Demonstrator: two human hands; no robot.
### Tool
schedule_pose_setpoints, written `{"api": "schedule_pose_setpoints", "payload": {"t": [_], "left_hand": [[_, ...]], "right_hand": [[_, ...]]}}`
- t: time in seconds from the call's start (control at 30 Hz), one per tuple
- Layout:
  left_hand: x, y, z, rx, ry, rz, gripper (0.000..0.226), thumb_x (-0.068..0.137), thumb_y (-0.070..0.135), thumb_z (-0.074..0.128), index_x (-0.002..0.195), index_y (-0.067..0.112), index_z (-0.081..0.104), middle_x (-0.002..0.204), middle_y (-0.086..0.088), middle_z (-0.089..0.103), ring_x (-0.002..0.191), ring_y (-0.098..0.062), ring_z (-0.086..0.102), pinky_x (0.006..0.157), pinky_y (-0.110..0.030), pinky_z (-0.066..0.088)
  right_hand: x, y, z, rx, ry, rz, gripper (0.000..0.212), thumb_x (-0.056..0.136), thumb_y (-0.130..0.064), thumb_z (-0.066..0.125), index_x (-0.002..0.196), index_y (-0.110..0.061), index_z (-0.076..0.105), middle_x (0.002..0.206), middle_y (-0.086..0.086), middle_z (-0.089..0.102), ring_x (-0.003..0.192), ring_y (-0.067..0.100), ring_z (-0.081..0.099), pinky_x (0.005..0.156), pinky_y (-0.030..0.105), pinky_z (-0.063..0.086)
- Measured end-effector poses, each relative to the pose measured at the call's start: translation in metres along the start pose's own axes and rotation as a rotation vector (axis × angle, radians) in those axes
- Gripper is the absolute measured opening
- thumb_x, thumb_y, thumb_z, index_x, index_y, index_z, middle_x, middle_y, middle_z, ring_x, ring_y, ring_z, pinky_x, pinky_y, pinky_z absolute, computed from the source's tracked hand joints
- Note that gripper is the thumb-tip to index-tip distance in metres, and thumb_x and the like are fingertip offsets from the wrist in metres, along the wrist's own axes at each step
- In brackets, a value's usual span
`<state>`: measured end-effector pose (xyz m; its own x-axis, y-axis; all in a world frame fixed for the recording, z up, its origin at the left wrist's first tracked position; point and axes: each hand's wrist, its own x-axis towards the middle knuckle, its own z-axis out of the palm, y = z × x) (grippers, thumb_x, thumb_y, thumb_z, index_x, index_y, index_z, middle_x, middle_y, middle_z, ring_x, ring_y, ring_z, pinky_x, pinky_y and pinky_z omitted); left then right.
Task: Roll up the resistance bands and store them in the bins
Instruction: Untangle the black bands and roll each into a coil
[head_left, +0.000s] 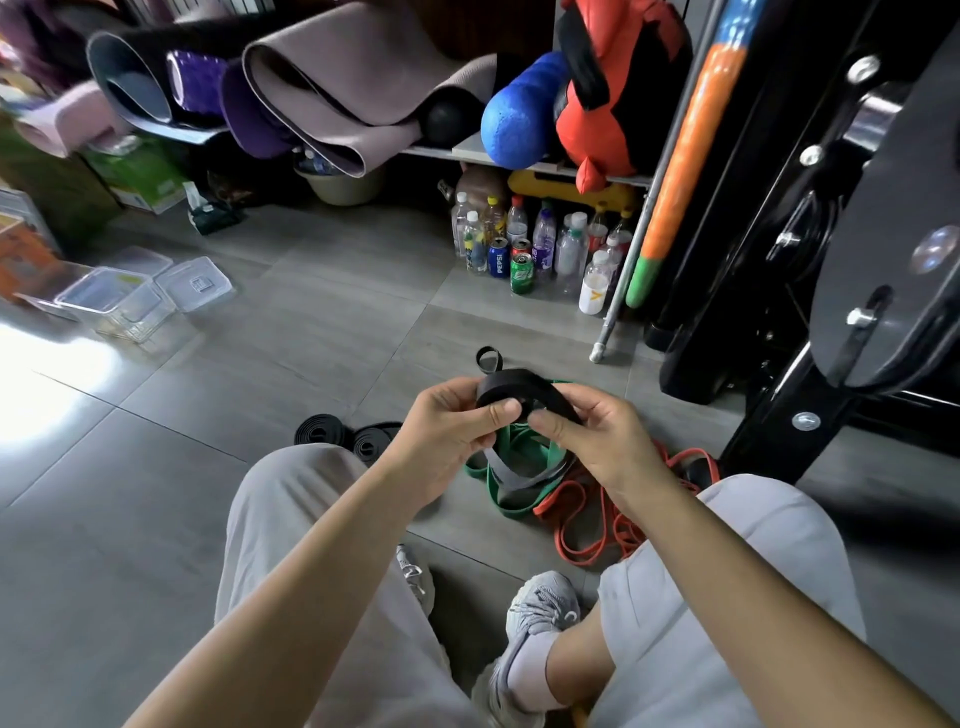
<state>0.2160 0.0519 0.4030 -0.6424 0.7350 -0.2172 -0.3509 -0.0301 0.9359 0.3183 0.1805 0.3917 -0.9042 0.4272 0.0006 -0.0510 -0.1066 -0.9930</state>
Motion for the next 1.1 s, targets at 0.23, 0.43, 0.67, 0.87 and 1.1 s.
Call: {"api": "schedule_pose_setpoints", "payload": {"t": [0.23, 0.43, 0.67, 0.87, 1.1], "left_hand": [[-0.004, 0.0, -0.003, 0.004, -0.027, 0.011, 0.025, 0.066, 0.008, 0.067, 0.091, 0.005, 0.065, 0.069, 0.001, 0.069, 0.058, -0.006, 0.059, 0.051, -0.015, 0.045], [-0.007, 0.003, -0.015, -0.078, -0.084, -0.004, 0.043, 0.043, 0.028, 0.091, 0.079, 0.012, 0.074, 0.075, -0.005, 0.072, 0.065, -0.01, 0.067, 0.054, -0.017, 0.052], [-0.008, 0.011, -0.015, 0.502, -0.077, -0.005, 0.032, 0.069, 0.008, 0.081, 0.096, 0.013, 0.064, 0.082, 0.008, 0.067, 0.07, -0.007, 0.061, 0.062, -0.021, 0.05], [-0.008, 0.047, 0.011, 1.463, -0.189, 0.187, 0.039, 0.078, 0.035, 0.072, 0.115, 0.03, 0.062, 0.098, 0.01, 0.063, 0.07, -0.006, 0.048, 0.068, -0.024, 0.041], [-0.007, 0.05, 0.01, 1.005, -0.043, 0.141, 0.02, 0.078, 0.012, 0.073, 0.096, 0.022, 0.069, 0.05, 0.025, 0.055, 0.04, 0.006, 0.048, 0.042, -0.005, 0.031]], "right_hand": [[-0.002, 0.003, -0.003, -0.041, 0.059, 0.019, 0.022, 0.076, 0.0, 0.07, 0.084, -0.02, 0.07, 0.079, 0.0, 0.069, 0.078, 0.012, 0.063, 0.076, 0.024, 0.052], [-0.004, 0.004, -0.005, -0.021, 0.006, 0.051, 0.019, 0.078, 0.0, 0.068, 0.087, -0.016, 0.07, 0.082, 0.003, 0.067, 0.079, 0.01, 0.062, 0.077, 0.02, 0.05], [0.001, -0.002, -0.01, -0.159, -0.045, 0.042, 0.025, 0.077, 0.004, 0.07, 0.086, -0.019, 0.07, 0.083, 0.008, 0.068, 0.077, 0.011, 0.061, 0.074, 0.021, 0.049], [0.006, -0.012, -0.014, -0.579, -0.164, -0.016, 0.021, 0.074, -0.005, 0.073, 0.085, -0.024, 0.074, 0.081, 0.012, 0.067, 0.067, 0.008, 0.057, 0.064, 0.027, 0.046], [0.001, -0.014, -0.021, -0.304, -0.129, 0.039, 0.029, 0.074, 0.005, 0.073, 0.098, -0.009, 0.065, 0.086, 0.003, 0.07, 0.077, 0.003, 0.063, 0.074, 0.014, 0.051]]}}
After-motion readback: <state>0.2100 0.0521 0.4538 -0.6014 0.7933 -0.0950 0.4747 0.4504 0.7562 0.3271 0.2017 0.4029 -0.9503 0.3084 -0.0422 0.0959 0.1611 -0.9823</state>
